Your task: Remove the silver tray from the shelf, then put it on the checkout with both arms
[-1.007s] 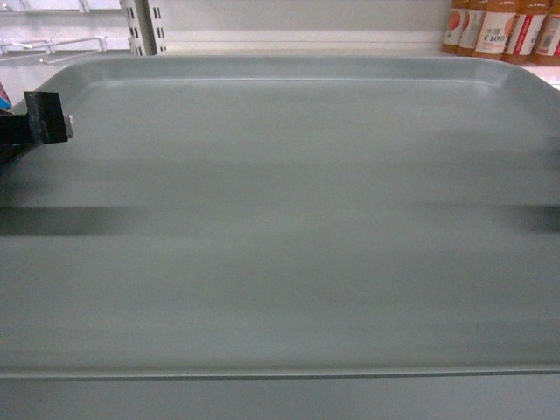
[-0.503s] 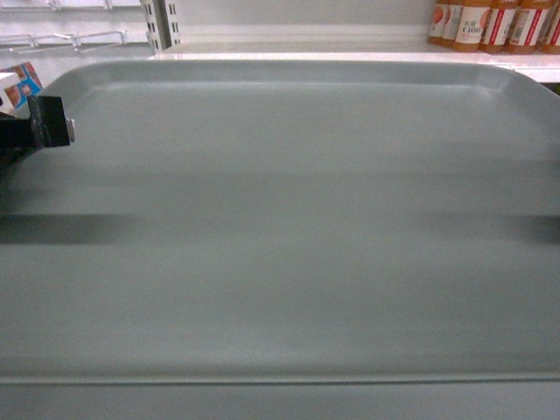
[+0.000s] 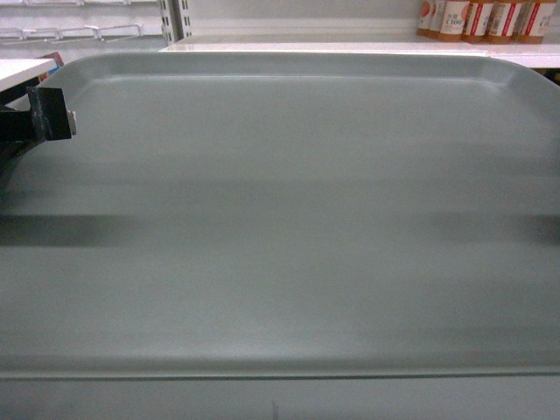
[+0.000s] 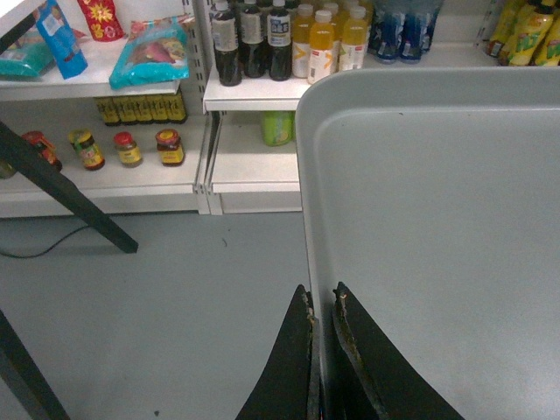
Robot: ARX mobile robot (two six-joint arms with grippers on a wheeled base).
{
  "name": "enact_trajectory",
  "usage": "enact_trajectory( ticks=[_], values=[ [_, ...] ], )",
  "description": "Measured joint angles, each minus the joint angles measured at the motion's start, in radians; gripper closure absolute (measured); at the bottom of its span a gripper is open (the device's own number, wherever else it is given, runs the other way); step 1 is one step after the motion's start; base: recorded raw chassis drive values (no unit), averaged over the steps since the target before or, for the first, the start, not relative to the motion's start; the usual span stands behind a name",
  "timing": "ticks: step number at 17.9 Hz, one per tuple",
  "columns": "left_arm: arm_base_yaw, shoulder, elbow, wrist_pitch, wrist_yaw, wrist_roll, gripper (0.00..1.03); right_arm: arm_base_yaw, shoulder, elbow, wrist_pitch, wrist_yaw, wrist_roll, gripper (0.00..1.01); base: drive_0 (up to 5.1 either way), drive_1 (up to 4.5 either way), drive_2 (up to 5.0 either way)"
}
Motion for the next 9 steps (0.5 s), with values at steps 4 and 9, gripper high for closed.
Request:
enact_trajectory(
  ticks=[4, 9],
  values=[
    [-0.002, 0.0, 0.0, -0.007, 0.001, 0.0, 0.99, 0.0, 0.001, -0.001, -0.011, -0.002, 0.0, 0.98, 0.0, -4.27, 4.2],
    [0.0, 0.001, 0.0, -0.009, 0.002, 0.0, 0.99, 0.0, 0.001, -0.002, -0.007, -0.001, 0.0, 0.98, 0.1, -4.14, 4.4]
  ],
)
